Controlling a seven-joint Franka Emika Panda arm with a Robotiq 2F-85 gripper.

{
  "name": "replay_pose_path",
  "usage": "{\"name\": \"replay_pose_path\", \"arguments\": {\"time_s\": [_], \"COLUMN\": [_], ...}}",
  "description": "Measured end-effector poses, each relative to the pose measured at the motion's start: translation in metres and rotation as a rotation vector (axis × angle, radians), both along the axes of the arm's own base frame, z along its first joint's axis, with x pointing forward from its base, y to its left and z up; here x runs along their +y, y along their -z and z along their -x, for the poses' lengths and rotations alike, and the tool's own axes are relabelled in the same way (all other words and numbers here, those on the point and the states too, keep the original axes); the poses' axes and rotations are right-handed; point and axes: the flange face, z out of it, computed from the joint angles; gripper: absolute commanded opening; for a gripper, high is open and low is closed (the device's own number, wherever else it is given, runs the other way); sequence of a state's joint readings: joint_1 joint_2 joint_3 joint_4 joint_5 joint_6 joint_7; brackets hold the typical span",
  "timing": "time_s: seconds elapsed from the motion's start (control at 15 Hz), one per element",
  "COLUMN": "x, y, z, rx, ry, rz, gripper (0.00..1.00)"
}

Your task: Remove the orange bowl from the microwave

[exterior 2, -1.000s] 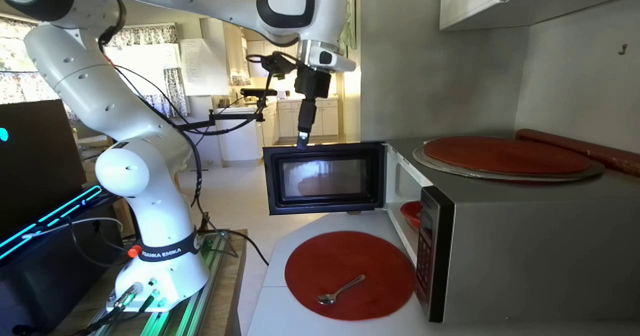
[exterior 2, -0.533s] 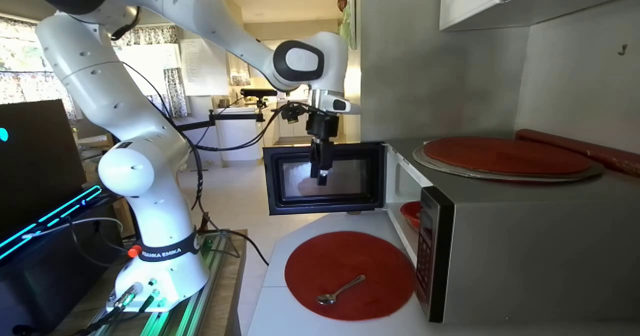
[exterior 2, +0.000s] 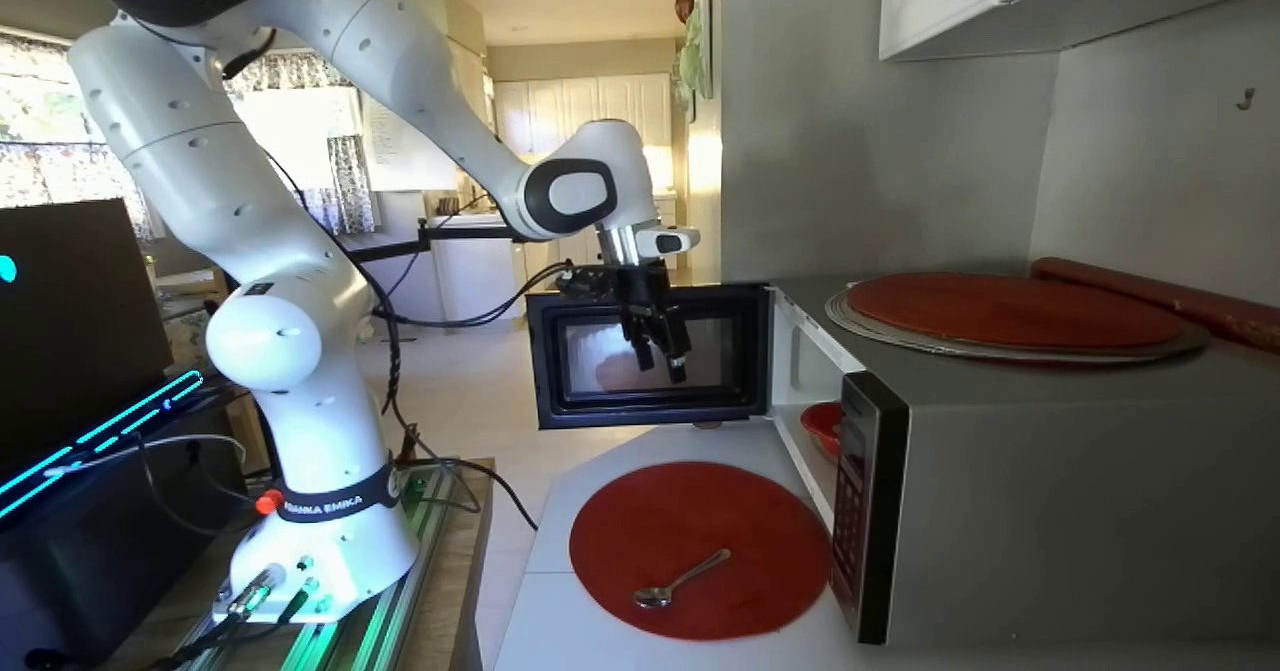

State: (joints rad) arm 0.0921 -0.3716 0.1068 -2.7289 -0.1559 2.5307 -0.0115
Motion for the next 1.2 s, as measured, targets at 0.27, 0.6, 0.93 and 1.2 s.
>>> {"name": "replay_pose_path", "arguments": {"time_s": [0.27, 0.6, 0.93, 1.2], "x": [0.021, 0.016, -0.013, -0.009], "y": [0.005, 0.003, -0.007, -0.006], "z": [-0.005, -0.018, -0.022, -0.021], "rx": [-0.187, -0.41, -0.48, -0.478], "ry": [-0.138, -0.219, -0.106, -0.116], "rz": [-0.005, 0.035, 0.093, 0.086], "gripper": [1.0, 1.0, 1.0, 1.0]}}
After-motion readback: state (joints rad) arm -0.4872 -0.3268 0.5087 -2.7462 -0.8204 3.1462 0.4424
